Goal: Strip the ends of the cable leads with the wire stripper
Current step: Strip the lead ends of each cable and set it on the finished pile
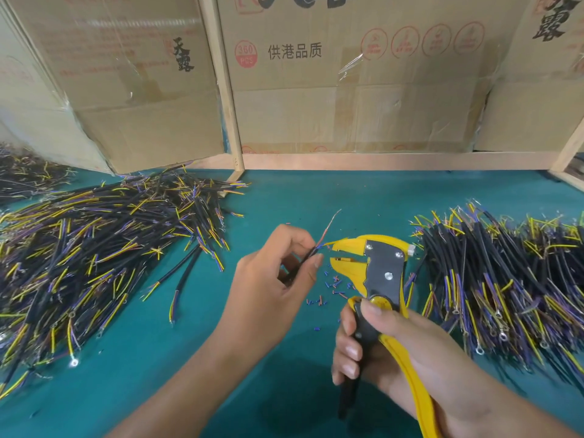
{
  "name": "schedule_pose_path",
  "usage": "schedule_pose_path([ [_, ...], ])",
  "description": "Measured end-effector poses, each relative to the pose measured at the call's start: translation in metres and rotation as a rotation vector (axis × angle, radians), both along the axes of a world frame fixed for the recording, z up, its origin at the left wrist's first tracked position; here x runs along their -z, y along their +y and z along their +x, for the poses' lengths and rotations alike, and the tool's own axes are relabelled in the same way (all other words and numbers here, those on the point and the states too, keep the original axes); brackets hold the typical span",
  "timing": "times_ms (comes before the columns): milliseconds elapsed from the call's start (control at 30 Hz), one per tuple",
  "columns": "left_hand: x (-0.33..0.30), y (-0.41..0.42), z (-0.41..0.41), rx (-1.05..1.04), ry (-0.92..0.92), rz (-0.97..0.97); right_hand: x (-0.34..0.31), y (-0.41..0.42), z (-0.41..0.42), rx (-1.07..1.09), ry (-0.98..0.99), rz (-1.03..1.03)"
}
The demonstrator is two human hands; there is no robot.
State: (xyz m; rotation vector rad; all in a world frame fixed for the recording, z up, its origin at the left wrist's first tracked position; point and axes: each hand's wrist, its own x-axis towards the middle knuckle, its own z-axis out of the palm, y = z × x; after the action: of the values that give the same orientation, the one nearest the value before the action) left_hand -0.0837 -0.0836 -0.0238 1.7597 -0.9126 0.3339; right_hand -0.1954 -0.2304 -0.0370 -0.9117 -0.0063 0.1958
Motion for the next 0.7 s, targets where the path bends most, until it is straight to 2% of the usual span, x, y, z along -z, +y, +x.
schedule_pose_path([
  [133,0.002,-0.003,-0.003,0.044,0.096,-0.049,-0.001,0.003,-0.001,0.044,-0.007,0.062],
  [300,0.006,-0.009,-0.009,0.170,0.308,-0.116,-0.006,0.005,0.001,0.359,-0.016,-0.102],
  [500,0.015,-0.017,-0.027,0.286,0.375,-0.018,0.001,-0.001,0.003,0.455,0.042,-0.206],
  [700,0.014,-0.016,-0.028,0.287,0.340,0.021,0.002,-0.003,0.003,0.474,0.014,-0.242],
])
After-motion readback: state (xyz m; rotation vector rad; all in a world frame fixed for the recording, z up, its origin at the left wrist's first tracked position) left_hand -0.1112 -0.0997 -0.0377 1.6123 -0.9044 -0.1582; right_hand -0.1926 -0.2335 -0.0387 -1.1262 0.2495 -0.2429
